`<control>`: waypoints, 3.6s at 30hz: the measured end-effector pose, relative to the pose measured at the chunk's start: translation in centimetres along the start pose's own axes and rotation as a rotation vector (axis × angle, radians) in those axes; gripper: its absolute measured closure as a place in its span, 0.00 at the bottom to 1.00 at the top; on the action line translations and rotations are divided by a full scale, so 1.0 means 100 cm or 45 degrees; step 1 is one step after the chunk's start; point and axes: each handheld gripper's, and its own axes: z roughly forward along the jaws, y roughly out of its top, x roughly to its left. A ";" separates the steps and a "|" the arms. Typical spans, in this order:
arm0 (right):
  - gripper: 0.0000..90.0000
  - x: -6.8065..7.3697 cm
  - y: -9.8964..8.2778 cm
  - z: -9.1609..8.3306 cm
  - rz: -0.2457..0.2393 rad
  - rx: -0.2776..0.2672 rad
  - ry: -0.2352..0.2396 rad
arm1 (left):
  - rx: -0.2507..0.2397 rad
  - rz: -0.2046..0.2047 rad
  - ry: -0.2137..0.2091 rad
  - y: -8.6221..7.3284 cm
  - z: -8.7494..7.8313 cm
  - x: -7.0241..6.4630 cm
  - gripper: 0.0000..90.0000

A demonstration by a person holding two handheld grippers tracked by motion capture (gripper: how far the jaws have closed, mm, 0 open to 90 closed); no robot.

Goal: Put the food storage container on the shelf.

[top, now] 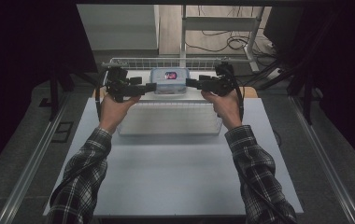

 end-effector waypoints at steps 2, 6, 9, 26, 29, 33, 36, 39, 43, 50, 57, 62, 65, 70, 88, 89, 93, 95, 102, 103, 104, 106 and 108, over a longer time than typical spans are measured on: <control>0.19 0.003 -0.004 0.000 -0.027 0.009 0.001 | 0.016 0.041 0.031 -0.004 -0.002 -0.004 0.12; 0.14 0.009 -0.012 -0.001 -0.083 0.024 -0.019 | 0.022 0.092 0.037 -0.011 -0.006 -0.011 0.09; 0.11 0.013 -0.018 -0.004 -0.112 0.031 -0.021 | 0.022 0.133 0.035 -0.018 -0.010 -0.019 0.09; 0.05 0.037 -0.051 -0.019 -0.243 0.037 0.009 | 0.052 0.197 -0.005 -0.061 -0.032 -0.043 0.04; 0.05 0.040 -0.058 -0.020 -0.237 0.039 0.027 | 0.058 0.207 0.004 -0.072 -0.033 -0.045 0.04; 0.04 0.043 -0.068 -0.021 -0.252 0.051 0.038 | 0.075 0.216 0.025 -0.087 -0.032 -0.047 0.02; 0.03 0.046 -0.078 -0.022 -0.267 0.063 0.039 | 0.088 0.211 0.026 -0.099 -0.030 -0.047 0.01; 0.02 0.047 -0.090 -0.022 -0.271 0.074 0.043 | 0.103 0.205 0.023 -0.113 -0.028 -0.048 0.00; 0.01 0.048 -0.110 -0.023 -0.295 0.087 0.037 | 0.106 0.180 0.006 -0.131 -0.027 -0.048 0.00; 0.00 0.048 -0.139 -0.028 -0.332 0.096 0.010 | 0.061 0.160 -0.007 -0.157 -0.031 -0.048 0.02; 0.00 0.043 -0.163 -0.034 -0.332 0.134 -0.004 | 0.071 0.167 -0.021 -0.175 -0.031 -0.052 0.02; 0.00 0.041 -0.176 -0.040 -0.329 0.146 -0.014 | 0.083 0.184 -0.002 -0.185 -0.036 -0.056 0.02; 0.00 0.040 -0.184 -0.045 -0.311 0.173 -0.015 | 0.084 0.175 -0.003 -0.193 -0.039 -0.056 0.03; 0.00 0.041 -0.198 -0.054 -0.297 0.190 -0.024 | 0.112 0.161 0.020 -0.209 -0.045 -0.055 0.03; 0.00 0.039 -0.237 -0.075 -0.330 0.236 -0.117 | 0.197 0.182 0.105 -0.244 -0.070 -0.063 0.02; 0.00 0.039 -0.239 -0.076 -0.332 0.242 -0.119 | 0.205 0.186 0.113 -0.246 -0.072 -0.063 0.02; 0.00 0.040 -0.246 -0.079 -0.328 0.263 -0.126 | 0.241 0.192 0.147 -0.254 -0.079 -0.064 0.02; 0.00 0.041 -0.250 -0.080 -0.328 0.281 -0.132 | 0.261 0.187 0.159 -0.257 -0.081 -0.063 0.02; 0.00 0.043 -0.267 -0.079 -0.337 0.377 -0.146 | 0.332 0.122 0.163 -0.270 -0.084 -0.057 0.01; 0.00 0.042 -0.269 -0.078 -0.342 0.393 -0.150 | 0.343 0.115 0.166 -0.271 -0.083 -0.057 0.01; 0.00 0.041 -0.271 -0.078 -0.346 0.412 -0.158 | 0.360 0.111 0.173 -0.272 -0.082 -0.056 0.01; 0.00 0.039 -0.273 -0.078 -0.361 0.432 -0.182 | 0.386 0.111 0.185 -0.273 -0.080 -0.055 0.01; 0.00 0.037 -0.273 -0.078 -0.360 0.437 -0.193 | 0.408 0.126 0.200 -0.274 -0.078 -0.056 0.01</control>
